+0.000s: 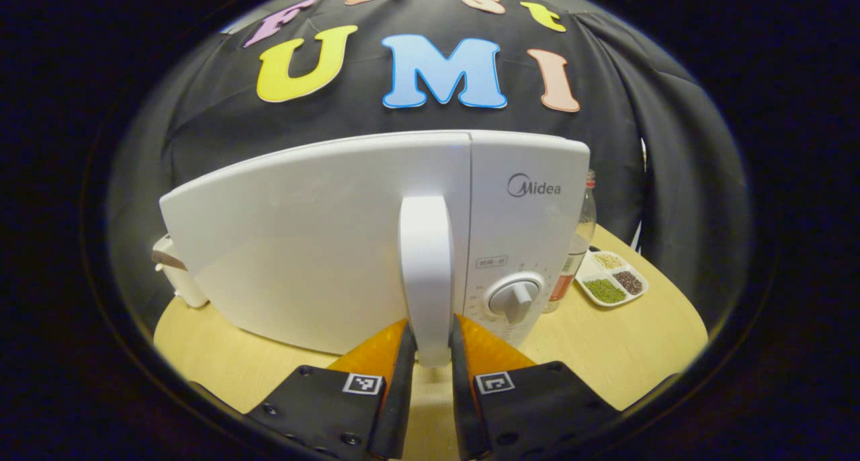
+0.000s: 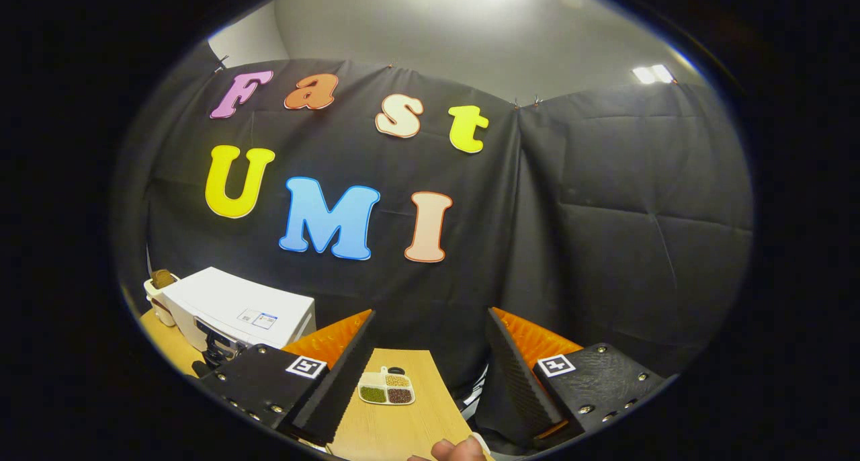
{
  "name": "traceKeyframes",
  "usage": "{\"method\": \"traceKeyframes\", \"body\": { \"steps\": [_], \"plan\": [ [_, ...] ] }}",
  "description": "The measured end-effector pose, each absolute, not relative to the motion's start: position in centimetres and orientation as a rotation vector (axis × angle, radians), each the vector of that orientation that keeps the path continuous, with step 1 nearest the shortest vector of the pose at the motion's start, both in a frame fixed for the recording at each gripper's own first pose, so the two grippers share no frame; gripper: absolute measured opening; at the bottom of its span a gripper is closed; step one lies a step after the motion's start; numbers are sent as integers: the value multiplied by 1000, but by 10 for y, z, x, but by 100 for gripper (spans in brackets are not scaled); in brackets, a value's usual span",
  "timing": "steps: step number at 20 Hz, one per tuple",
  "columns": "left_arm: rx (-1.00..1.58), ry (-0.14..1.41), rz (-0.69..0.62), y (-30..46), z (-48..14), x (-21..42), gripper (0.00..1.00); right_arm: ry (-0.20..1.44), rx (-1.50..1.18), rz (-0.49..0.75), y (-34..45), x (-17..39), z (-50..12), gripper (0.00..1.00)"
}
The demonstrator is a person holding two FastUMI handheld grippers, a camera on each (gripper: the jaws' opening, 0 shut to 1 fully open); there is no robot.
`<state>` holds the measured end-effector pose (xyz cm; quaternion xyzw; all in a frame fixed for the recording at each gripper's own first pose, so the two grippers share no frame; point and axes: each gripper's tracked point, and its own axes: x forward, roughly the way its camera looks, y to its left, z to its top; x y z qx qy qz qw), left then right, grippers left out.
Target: Open the microwave oven with the left hand, put the food in, and close the microwave oven.
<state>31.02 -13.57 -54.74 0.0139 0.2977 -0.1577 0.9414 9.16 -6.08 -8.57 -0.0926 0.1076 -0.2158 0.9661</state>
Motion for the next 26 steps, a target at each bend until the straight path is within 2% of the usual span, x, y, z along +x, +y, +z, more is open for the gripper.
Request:
{"method": "traceKeyframes", "body": {
  "steps": [3,8,9,18,23,25,26],
  "plan": [
    [-4,621,-360,-138,-553,308,24,218,-155,-423,-53,83,-86,98],
    [105,615,-439,-137,-555,307,23,176,-71,-387,-38,73,-73,98],
    [113,615,-449,-136,-555,306,17,163,-57,-380,-35,69,-70,98],
    [135,642,-468,-136,-555,302,17,138,-31,-402,-39,23,-61,98],
    [150,575,-448,-88,-544,227,19,137,-14,-414,-44,3,-65,98],
    [154,583,-446,-63,-542,199,17,127,3,-390,-39,-2,-62,98],
    [145,597,-443,-51,-541,188,19,117,8,-371,-35,-5,-59,98]
  ]
}}
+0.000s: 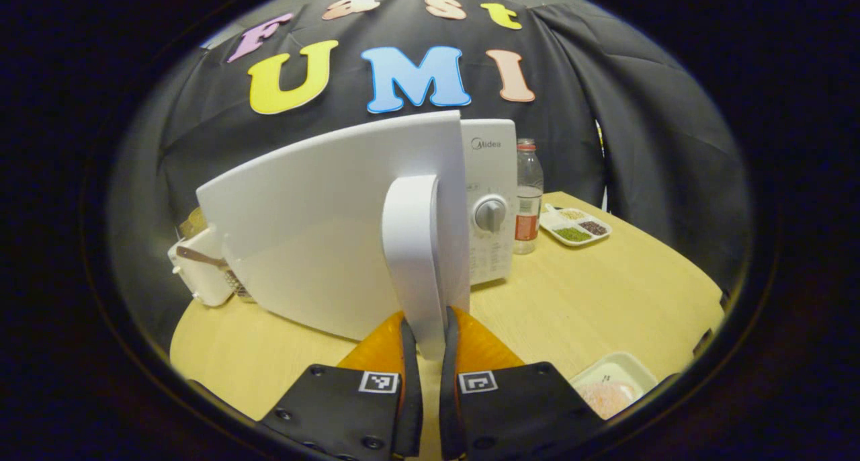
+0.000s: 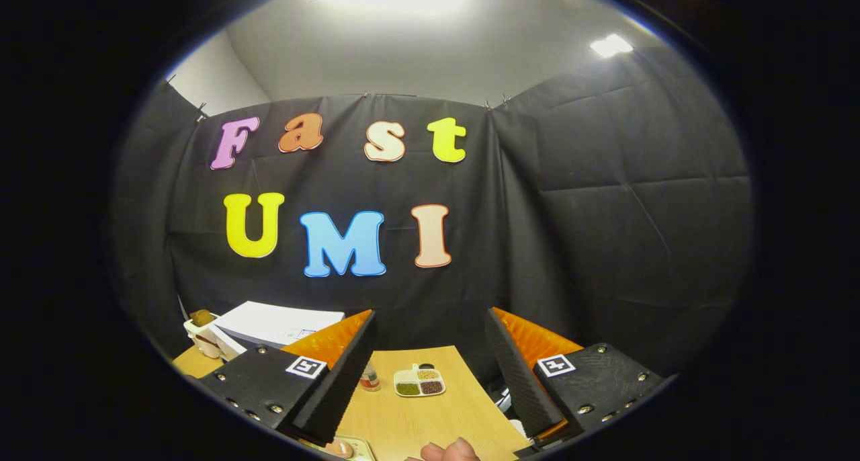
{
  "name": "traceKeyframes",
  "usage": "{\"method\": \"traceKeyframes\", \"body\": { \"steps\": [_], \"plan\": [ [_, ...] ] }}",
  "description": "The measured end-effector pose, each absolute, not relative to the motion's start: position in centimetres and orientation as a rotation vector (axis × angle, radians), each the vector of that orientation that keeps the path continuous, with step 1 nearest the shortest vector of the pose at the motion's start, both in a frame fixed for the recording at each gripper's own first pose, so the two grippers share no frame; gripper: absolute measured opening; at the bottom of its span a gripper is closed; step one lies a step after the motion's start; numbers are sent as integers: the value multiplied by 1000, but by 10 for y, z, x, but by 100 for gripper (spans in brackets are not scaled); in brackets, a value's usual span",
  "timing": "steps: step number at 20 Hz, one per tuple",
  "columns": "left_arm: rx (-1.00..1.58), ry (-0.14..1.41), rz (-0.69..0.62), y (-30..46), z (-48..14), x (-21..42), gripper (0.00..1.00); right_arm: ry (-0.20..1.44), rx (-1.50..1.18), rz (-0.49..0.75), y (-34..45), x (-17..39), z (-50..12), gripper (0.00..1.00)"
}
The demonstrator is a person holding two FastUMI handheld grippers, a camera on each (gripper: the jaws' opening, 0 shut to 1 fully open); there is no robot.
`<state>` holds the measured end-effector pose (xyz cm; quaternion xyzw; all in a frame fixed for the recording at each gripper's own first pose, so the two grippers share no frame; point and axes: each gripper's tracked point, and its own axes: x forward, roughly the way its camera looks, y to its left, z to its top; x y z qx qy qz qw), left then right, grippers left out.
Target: Open the microwave oven with the left hand, put the food in, and close the microwave oven.
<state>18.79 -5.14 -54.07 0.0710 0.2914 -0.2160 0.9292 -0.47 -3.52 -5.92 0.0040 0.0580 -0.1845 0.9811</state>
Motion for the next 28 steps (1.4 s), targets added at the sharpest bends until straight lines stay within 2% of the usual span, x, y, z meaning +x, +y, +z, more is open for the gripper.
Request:
{"method": "traceKeyframes", "body": {
  "steps": [2,5,8,9,11,15,19,28],
  "plan": [
    [125,636,-409,-24,-539,166,19,97,14,-330,-30,-13,-53,98],
    [118,713,-280,27,-542,135,19,91,46,-296,-27,-35,-52,98],
    [174,761,-197,75,-543,116,19,133,94,-281,-26,-64,-72,98],
    [186,780,-177,92,-544,110,16,144,117,-274,-23,-73,-78,98],
    [188,815,-149,119,-545,100,18,187,155,-279,-23,-91,-94,98],
    [170,826,-178,135,-546,97,18,233,181,-300,-18,-110,-112,98],
    [178,797,-231,148,-545,93,18,297,132,-285,7,-101,-140,100],
    [69,743,-314,235,-551,97,18,556,80,-234,109,-67,-259,100]
  ]
}}
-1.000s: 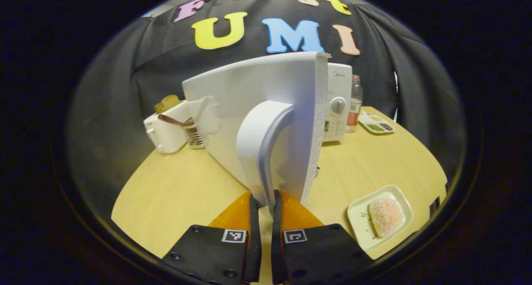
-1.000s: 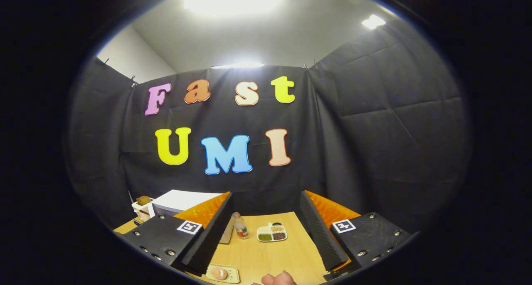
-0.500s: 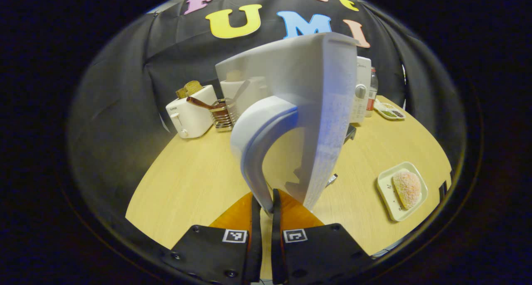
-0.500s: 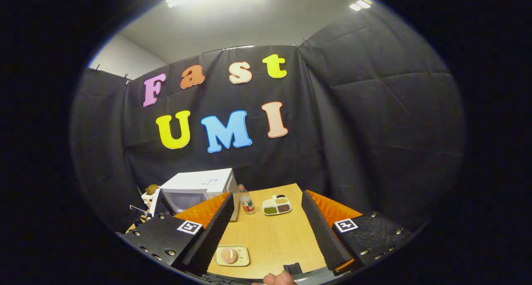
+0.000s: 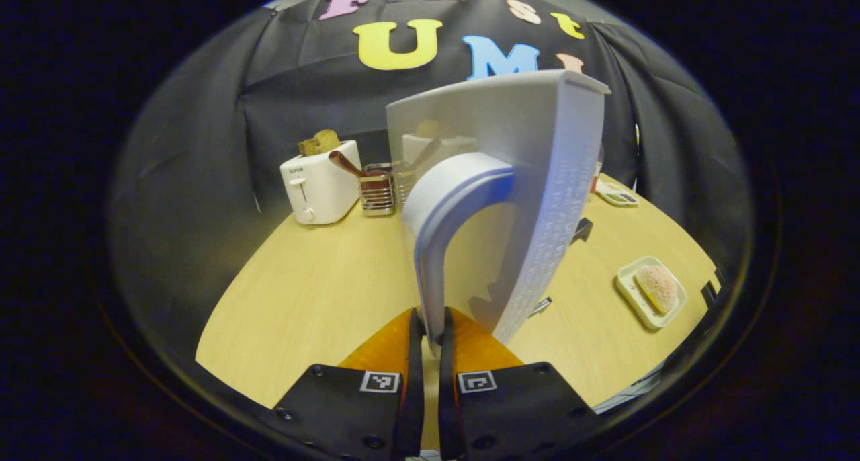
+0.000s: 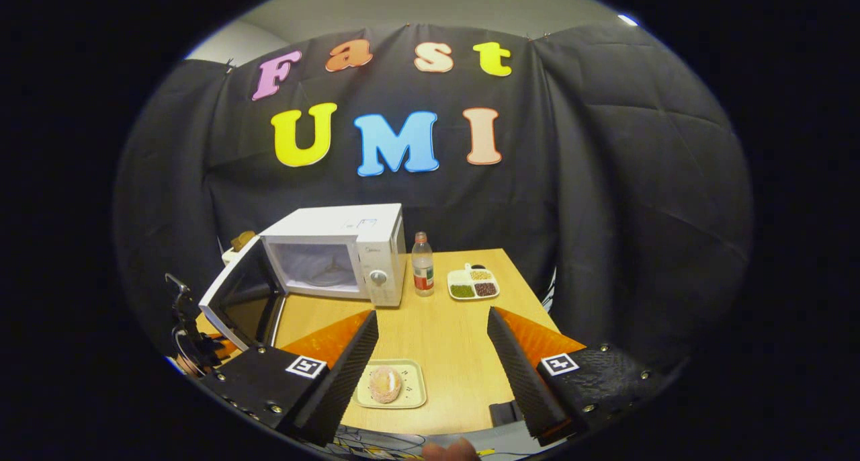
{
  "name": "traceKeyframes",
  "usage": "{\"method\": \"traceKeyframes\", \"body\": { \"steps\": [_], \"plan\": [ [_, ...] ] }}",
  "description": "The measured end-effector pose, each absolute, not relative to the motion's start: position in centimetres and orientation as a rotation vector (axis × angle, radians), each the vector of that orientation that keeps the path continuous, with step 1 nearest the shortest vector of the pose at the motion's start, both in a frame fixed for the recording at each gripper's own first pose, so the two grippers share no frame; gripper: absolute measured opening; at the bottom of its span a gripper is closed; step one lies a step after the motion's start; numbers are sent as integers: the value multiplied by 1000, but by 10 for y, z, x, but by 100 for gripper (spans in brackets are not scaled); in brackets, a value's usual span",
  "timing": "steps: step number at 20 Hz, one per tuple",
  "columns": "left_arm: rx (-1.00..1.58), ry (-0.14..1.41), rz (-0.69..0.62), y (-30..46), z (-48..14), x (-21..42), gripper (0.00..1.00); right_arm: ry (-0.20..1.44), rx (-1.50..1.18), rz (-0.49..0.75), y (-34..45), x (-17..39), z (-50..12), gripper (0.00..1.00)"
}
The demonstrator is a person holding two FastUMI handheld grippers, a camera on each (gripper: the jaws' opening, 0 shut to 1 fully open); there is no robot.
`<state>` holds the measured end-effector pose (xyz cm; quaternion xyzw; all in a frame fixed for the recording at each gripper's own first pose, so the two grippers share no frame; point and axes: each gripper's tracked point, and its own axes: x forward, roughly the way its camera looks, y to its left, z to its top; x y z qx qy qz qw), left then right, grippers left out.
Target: Open the microwave oven with the left hand, put the food in, and close the microwave oven.
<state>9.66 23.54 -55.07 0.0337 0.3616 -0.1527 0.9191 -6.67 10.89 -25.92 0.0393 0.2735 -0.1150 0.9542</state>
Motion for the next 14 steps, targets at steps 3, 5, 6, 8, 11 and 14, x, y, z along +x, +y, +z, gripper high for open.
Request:
{"method": "traceKeyframes", "body": {
  "steps": [3,5,6,8,11,14],
  "plan": [
    [55,767,-351,253,-551,99,17,668,120,-213,141,-63,-310,100],
    [57,765,-365,261,-551,100,17,759,100,-185,158,-61,-348,100],
    [35,773,-372,262,-551,99,18,798,87,-175,163,-59,-364,100],
    [26,759,-352,272,-546,92,21,875,84,-169,170,-58,-395,100],
    [82,742,-313,291,-536,76,47,970,126,-170,181,-63,-434,100],
    [108,717,-252,310,-517,52,55,1041,113,-162,187,-62,-471,100]
  ]
}}
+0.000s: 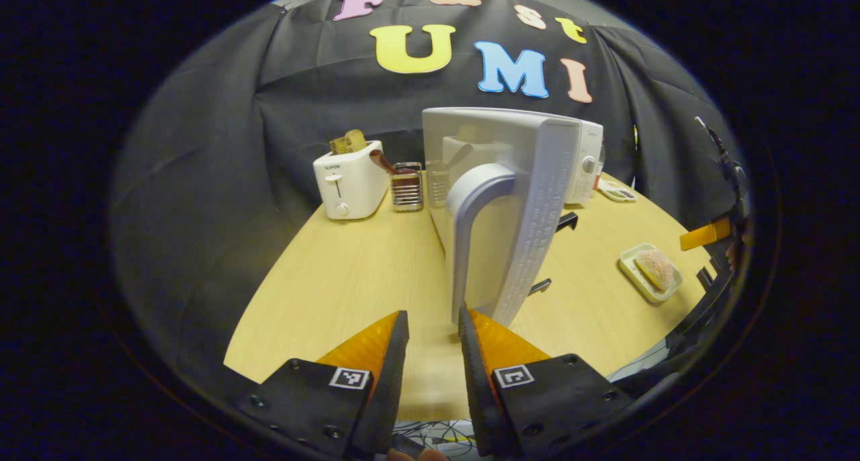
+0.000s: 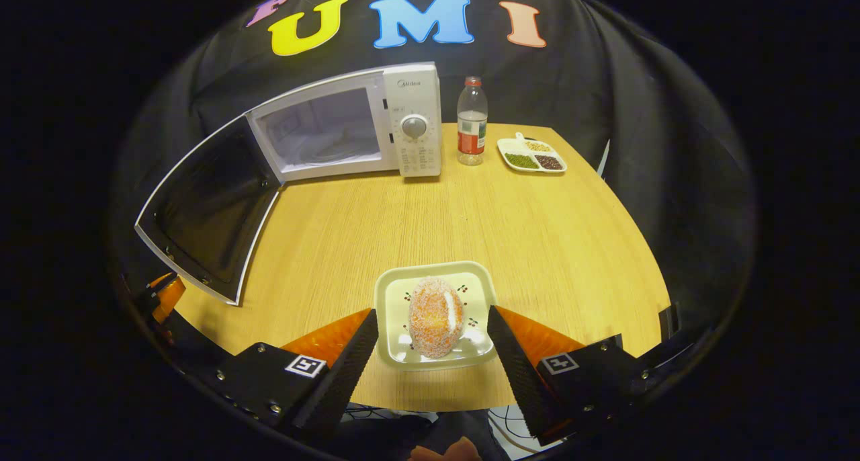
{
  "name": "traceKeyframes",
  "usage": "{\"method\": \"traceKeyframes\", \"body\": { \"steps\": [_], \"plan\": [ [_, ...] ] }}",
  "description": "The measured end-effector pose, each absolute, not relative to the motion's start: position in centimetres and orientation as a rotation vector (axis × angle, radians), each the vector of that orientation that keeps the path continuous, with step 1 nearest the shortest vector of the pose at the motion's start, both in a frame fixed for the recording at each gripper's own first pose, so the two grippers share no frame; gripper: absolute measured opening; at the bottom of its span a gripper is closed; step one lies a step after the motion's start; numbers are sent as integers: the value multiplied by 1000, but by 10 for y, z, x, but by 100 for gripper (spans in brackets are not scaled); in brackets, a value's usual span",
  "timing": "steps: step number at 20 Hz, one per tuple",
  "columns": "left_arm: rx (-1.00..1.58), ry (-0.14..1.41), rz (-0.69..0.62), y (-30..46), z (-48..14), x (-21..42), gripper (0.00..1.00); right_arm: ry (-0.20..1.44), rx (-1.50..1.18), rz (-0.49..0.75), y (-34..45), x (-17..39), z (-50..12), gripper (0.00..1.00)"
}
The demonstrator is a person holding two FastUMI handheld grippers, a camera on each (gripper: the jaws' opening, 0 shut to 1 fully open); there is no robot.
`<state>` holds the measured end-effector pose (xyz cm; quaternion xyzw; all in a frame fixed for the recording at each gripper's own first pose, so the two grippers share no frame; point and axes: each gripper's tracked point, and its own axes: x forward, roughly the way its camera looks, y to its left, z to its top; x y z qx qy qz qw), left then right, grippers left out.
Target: Open the microwave oven with the left hand, put the food in, and close the microwave oven.
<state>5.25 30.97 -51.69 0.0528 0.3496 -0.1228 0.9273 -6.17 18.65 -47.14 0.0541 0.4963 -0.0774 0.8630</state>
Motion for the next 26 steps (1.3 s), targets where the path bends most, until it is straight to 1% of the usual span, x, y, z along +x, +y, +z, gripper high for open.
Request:
{"method": "traceKeyframes", "body": {
  "steps": [1,4,6,8,9,12,14,15,16,18,19,20,21,23,26],
  "plan": [
    [109,708,-221,315,-511,44,56,1067,101,-159,186,-57,-484,100],
    [106,708,-119,327,-496,21,71,1116,82,-148,183,-51,-511,100],
    [112,709,-50,335,-485,7,76,1150,114,-143,184,-48,-526,100],
    [113,722,13,335,-477,-7,77,1165,86,-137,177,-46,-538,100],
    [107,737,33,330,-477,-14,80,1191,69,-118,176,-46,-543,100],
    [88,780,86,312,-468,-30,81,1214,83,-77,175,-44,-551,100],
    [94,801,104,291,-462,-40,81,1220,63,-61,171,-44,-552,93],
    [105,811,114,282,-458,-45,81,1221,56,-50,168,-45,-553,84],
    [116,814,126,274,-452,-51,81,1209,57,-35,171,-42,-552,78],
    [120,825,160,260,-441,-69,83,1205,52,-5,170,-40,-553,77],
    [108,831,176,252,-435,-80,84,1206,50,12,171,-40,-554,71],
    [98,829,193,246,-429,-88,85,1200,53,16,171,-40,-553,71],
    [89,823,207,245,-422,-97,89,1201,52,24,172,-40,-553,62],
    [76,801,224,245,-409,-108,89,1204,68,28,172,-40,-553,62],
    [67,746,241,269,-384,-115,89,1166,105,-17,175,-33,-538,62]
  ]
}}
